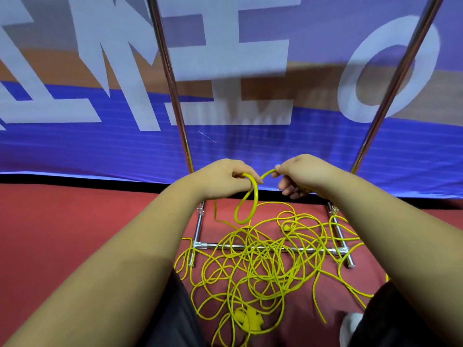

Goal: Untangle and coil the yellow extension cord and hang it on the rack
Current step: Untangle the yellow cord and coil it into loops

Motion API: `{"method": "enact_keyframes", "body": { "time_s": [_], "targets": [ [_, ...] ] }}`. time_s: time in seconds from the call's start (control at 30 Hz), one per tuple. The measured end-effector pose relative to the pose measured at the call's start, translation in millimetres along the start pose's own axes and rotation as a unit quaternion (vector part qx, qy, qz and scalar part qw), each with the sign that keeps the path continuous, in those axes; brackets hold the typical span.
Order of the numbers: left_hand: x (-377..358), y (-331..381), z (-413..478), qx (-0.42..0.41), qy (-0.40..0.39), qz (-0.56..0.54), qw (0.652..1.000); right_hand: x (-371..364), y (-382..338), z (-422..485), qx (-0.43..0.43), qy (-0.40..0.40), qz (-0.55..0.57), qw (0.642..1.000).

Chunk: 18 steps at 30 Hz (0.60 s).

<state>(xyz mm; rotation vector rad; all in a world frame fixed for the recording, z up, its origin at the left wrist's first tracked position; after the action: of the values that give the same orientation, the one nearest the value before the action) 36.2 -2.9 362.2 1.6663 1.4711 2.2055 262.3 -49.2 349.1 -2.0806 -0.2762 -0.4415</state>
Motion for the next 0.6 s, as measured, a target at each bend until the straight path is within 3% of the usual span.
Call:
{"method": "enact_keyframes", "body": {
  "time_s": [0.13,0.2,0.3,0.4,0.47,0.6],
  "targets": [
    [7.9,-2.6,-3.8,-0.047,-0.01,0.093,0.995,2.3,3.6,6.9,-0.055,0.04,0.083,0.994],
    [11.5,-10.2,-5.7,-0.028,-0.063,0.156,0.985,5.5,0.1,9.6,-0.065,0.064,0.152,0.984],
    [0.1,-26.5,-12.0,0.137,-0.217,0.183,0.949,10.5,-5.3,14.7,-0.028,0.081,0.299,0.951],
    [-21.3,-38.9,-15.1,0.288,-0.305,0.124,0.899,15.5,-10.4,16.8,0.03,0.027,0.432,0.901],
    [-29.6,-41.1,-8.7,0.336,-0.261,0.052,0.903,17.3,-12.6,16.2,0.052,-0.013,0.462,0.885],
    [-28.9,-47.9,10.3,0.377,-0.016,-0.066,0.924,13.2,-13.1,13.9,0.116,-0.057,0.385,0.914]
  ]
}}
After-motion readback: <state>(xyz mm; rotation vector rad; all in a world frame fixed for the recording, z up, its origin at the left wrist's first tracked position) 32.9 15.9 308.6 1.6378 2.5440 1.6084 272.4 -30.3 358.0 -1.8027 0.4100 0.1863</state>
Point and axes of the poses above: each hand's wrist, its own z-axis towards the middle knuckle, its own x-axis out of the back of the hand, y = z × x, the point moved 1 cm from there along z, towards the middle knuckle, and after that the axes turned 5 degrees about -x, right-handed, at the moved point
